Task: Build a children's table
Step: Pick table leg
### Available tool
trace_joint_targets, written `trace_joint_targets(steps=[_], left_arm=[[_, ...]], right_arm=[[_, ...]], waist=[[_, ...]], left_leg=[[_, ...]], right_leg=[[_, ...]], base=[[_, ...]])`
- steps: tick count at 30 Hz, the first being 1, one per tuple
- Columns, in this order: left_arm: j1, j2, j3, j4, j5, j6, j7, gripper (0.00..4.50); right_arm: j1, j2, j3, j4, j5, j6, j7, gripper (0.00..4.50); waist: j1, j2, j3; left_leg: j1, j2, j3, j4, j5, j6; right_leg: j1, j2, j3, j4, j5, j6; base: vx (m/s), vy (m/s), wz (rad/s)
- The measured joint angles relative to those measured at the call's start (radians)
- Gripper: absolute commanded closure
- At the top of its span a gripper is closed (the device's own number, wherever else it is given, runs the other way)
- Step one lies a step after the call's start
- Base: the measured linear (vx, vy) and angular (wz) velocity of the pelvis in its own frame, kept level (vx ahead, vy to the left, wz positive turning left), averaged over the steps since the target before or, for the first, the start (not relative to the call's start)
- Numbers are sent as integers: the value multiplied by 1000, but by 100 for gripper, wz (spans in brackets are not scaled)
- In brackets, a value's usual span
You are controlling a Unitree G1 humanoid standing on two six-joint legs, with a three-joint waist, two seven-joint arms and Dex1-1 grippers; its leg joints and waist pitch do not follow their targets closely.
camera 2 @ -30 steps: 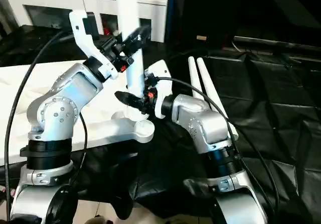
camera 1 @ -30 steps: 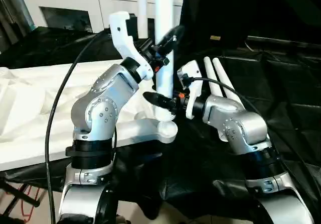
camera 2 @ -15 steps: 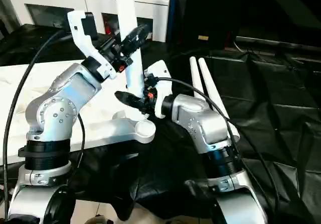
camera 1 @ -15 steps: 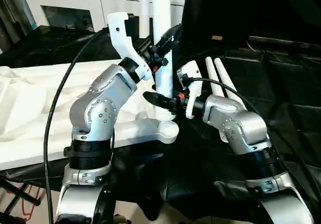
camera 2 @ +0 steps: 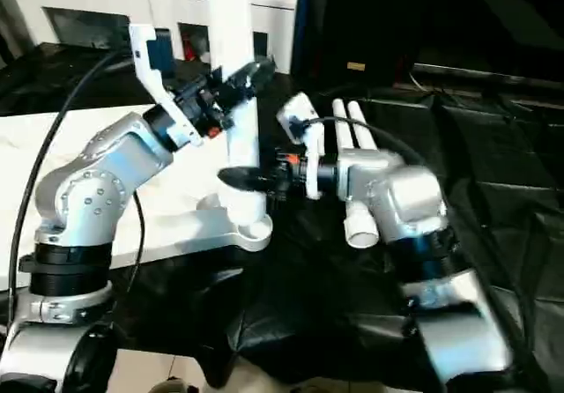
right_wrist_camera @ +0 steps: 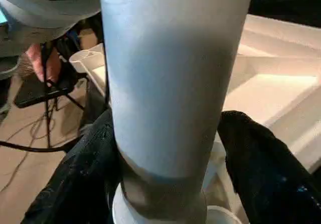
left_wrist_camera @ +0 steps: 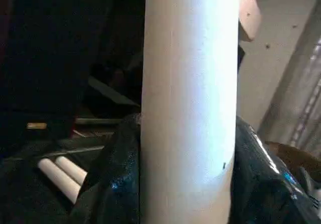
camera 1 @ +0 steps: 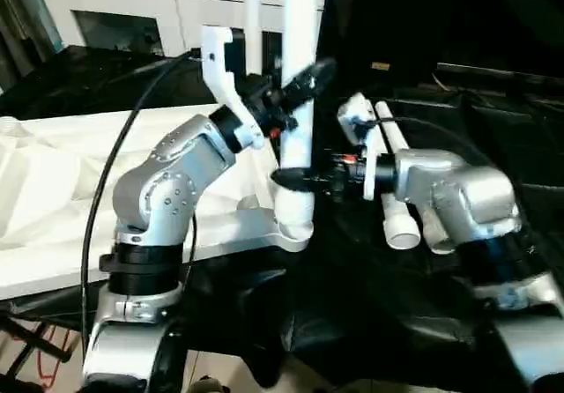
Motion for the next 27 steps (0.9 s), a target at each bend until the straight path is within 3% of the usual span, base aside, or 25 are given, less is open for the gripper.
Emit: trace_joint_targets(steps=[14, 16, 18, 20, 27], left_arm=[[0, 10, -6, 0, -28, 39, -37, 268], [0, 11, -7, -1, -28, 41, -43, 268], [1, 17, -6, -2, -28, 45, -48, 268], [2, 20, -7, -2, -28, 47, -50, 268], [4, 24, -4, -3, -28, 59, -50, 268]], right_arm=[[0, 1, 24, 22, 8, 30, 54, 137], [0, 2, 24, 25, 10, 32, 57, 165], [0, 11, 23, 32, 18, 40, 61, 165], [0, 16, 22, 40, 24, 47, 61, 201], [-3, 39, 21, 62, 39, 53, 65, 244]], waist=[[2, 0, 0], [2, 0, 0], [2, 0, 0], [2, 0, 0], [2, 0, 0]], left_leg=[[0, 0, 0, 0, 0, 0], [0, 0, 0, 0, 0, 0], [0, 0, 0, 0, 0, 0], [0, 0, 0, 0, 0, 0], [0, 0, 0, 0, 0, 0]], right_leg=[[0, 0, 0, 0, 0, 0], [0, 0, 0, 0, 0, 0], [0, 0, 0, 0, 0, 0], [0, 0, 0, 0, 0, 0], [0, 0, 0, 0, 0, 0]], base=[[0, 0, 0], [0, 0, 0], [0, 0, 0], [0, 0, 0], [0, 0, 0]])
